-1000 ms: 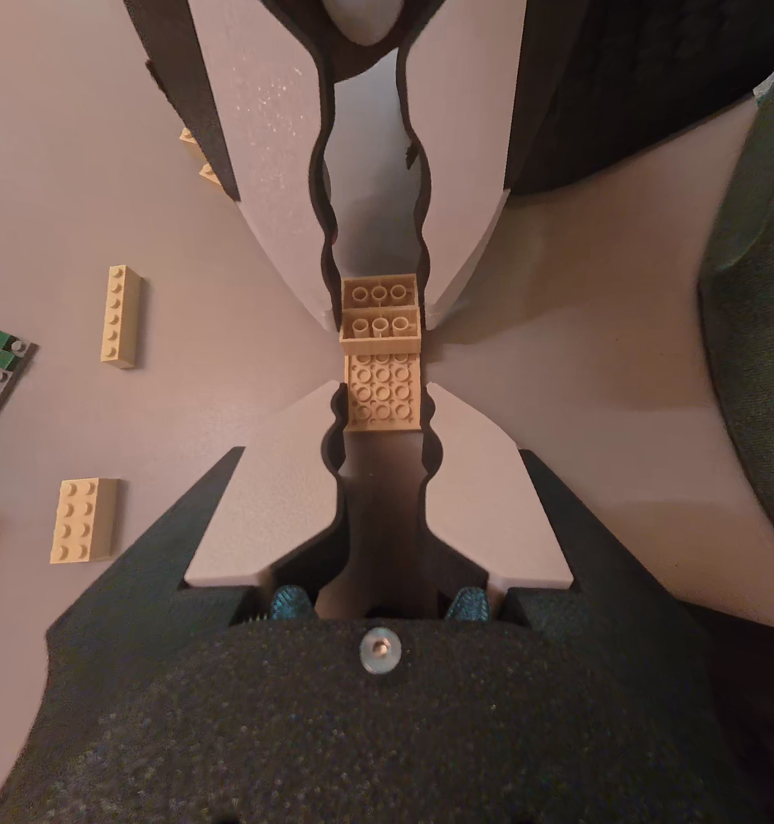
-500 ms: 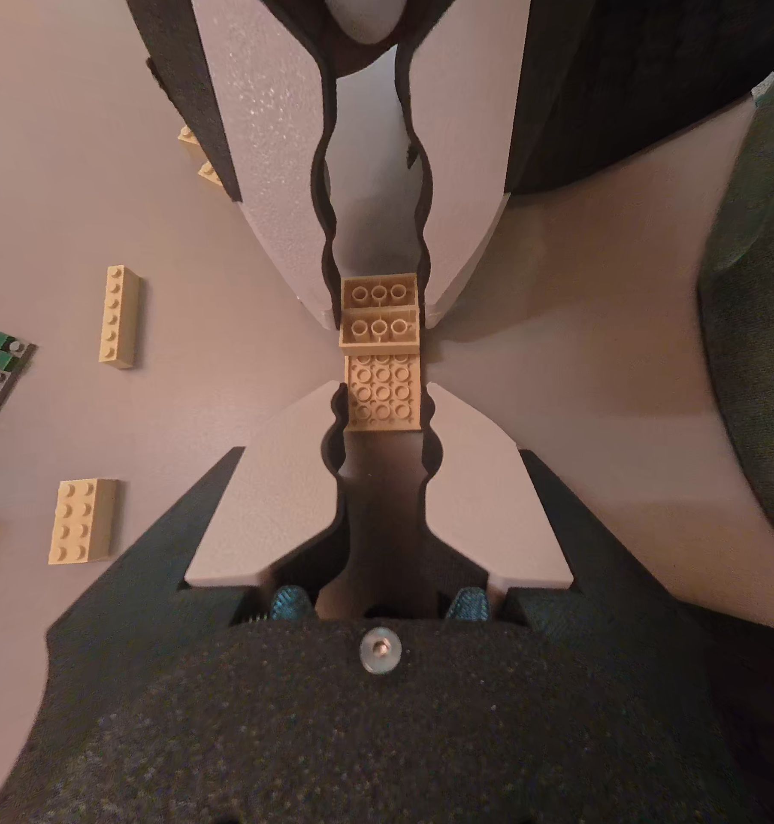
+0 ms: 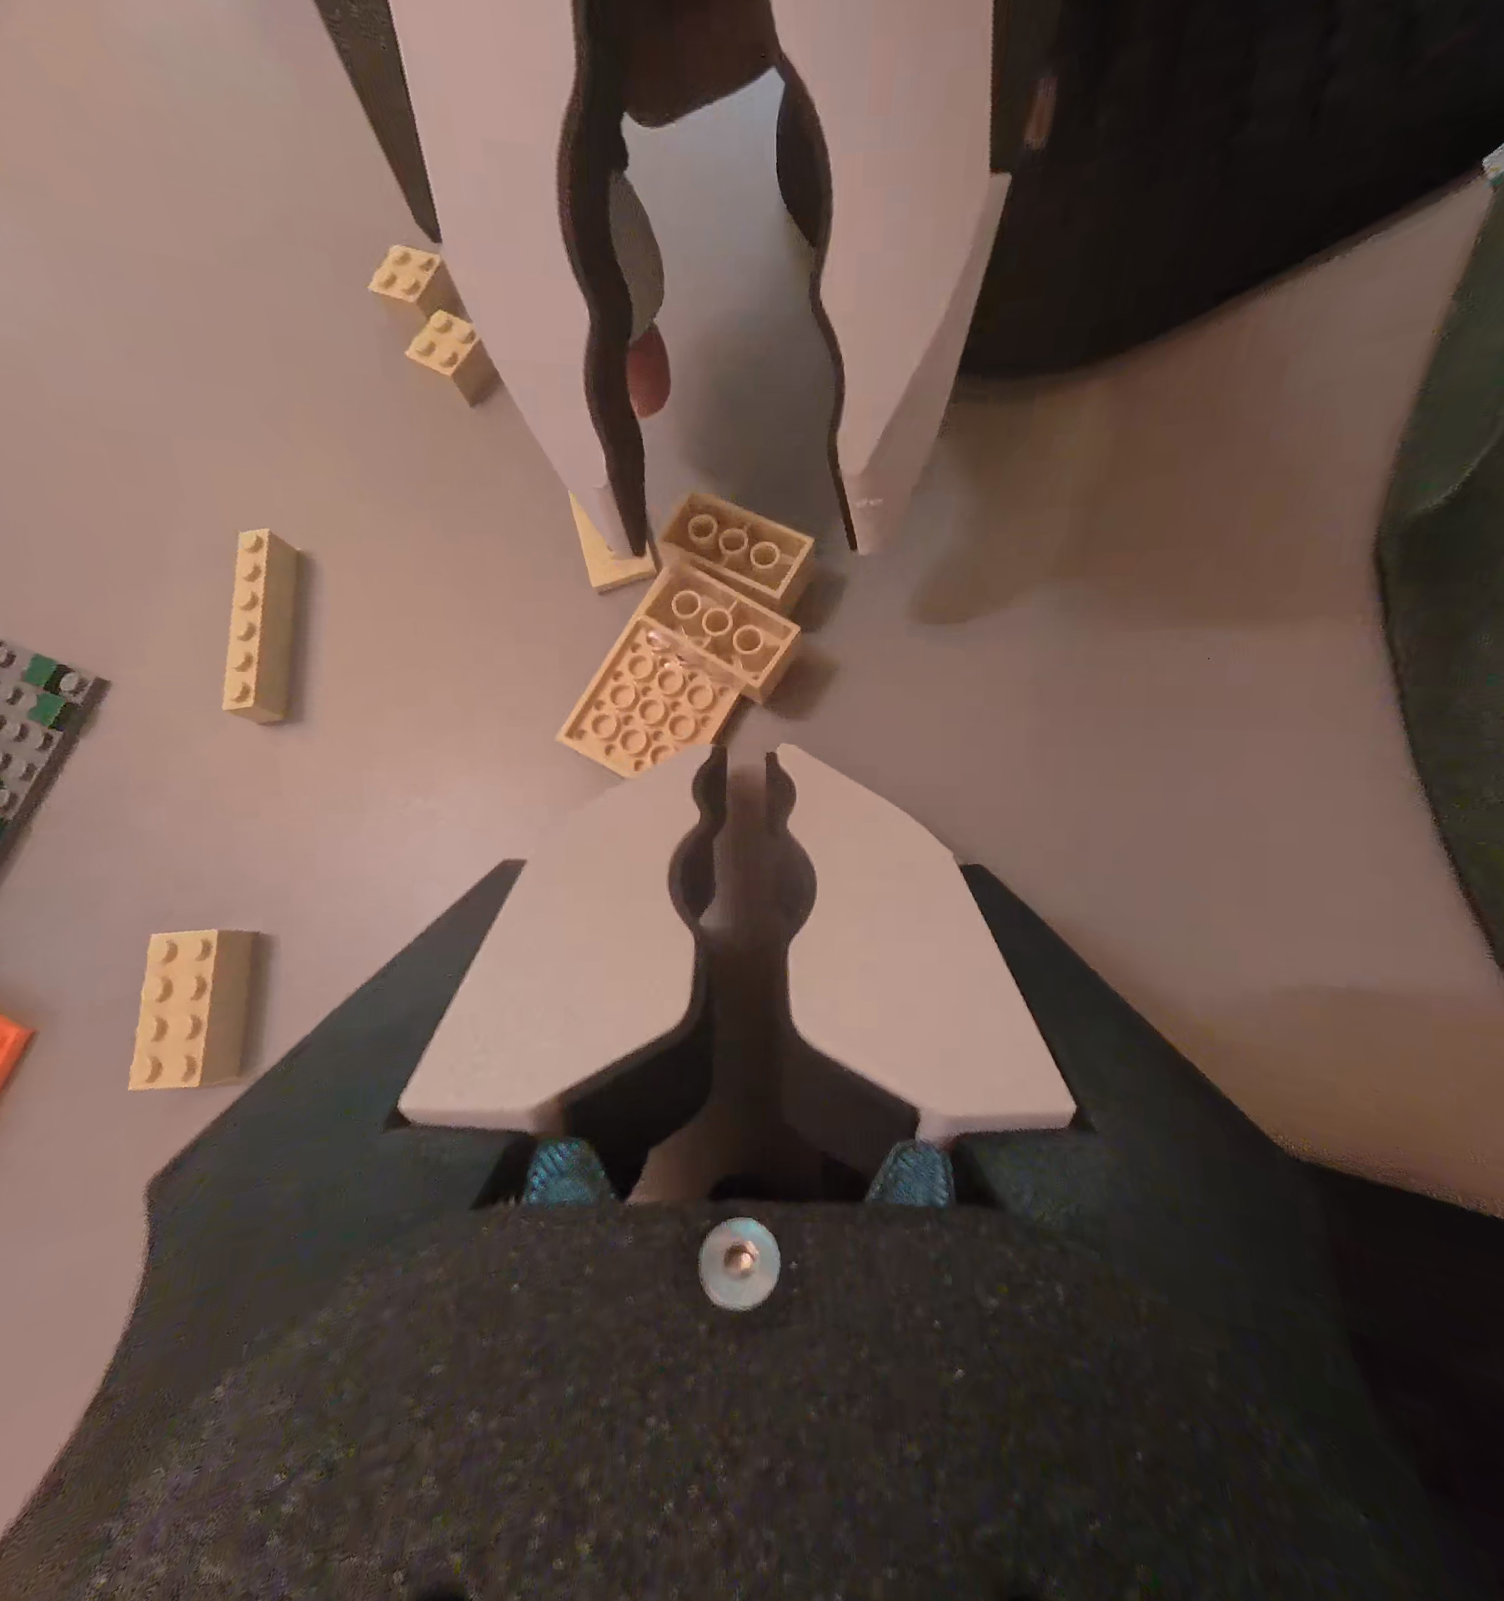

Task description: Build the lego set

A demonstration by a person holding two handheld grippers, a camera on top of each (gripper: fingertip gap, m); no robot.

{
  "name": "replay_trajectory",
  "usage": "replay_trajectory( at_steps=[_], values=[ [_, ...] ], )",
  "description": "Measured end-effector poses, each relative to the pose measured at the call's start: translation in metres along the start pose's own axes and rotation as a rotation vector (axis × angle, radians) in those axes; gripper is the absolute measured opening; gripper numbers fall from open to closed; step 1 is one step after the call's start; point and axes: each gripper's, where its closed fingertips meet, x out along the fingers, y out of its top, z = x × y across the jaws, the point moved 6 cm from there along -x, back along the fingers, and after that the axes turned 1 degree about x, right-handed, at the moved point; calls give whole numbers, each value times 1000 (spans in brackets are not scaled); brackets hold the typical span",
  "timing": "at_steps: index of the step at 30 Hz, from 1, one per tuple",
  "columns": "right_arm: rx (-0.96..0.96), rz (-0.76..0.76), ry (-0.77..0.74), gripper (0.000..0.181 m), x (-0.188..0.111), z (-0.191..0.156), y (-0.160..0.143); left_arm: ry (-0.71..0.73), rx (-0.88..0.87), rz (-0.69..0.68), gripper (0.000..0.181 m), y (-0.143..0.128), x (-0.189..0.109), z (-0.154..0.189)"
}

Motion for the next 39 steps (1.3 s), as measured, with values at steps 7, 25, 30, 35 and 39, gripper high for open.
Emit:
replay_trajectory(
  at_steps=[7, 25, 30, 35, 39],
  values=[
    [99, 29, -87, 47, 1, 1, 3, 22, -9, 22, 17, 2, -3, -5],
    [48, -104, -134, 35, 13, 1, 6, -119, 117, -36, 49, 6, 9, -29],
    [40, -123, -113, 35, 15, 3, 3, -203, 145, -68, 48, 9, 12, -32],
    [33, -123, -96, 35, 13, 3, 1, -251, 135, -95, 39, 12, 16, -31],
    [18, -132, -83, 35, 11, 2, -1, -264, 110, -109, 32, 13, 17, -29]
  ],
)
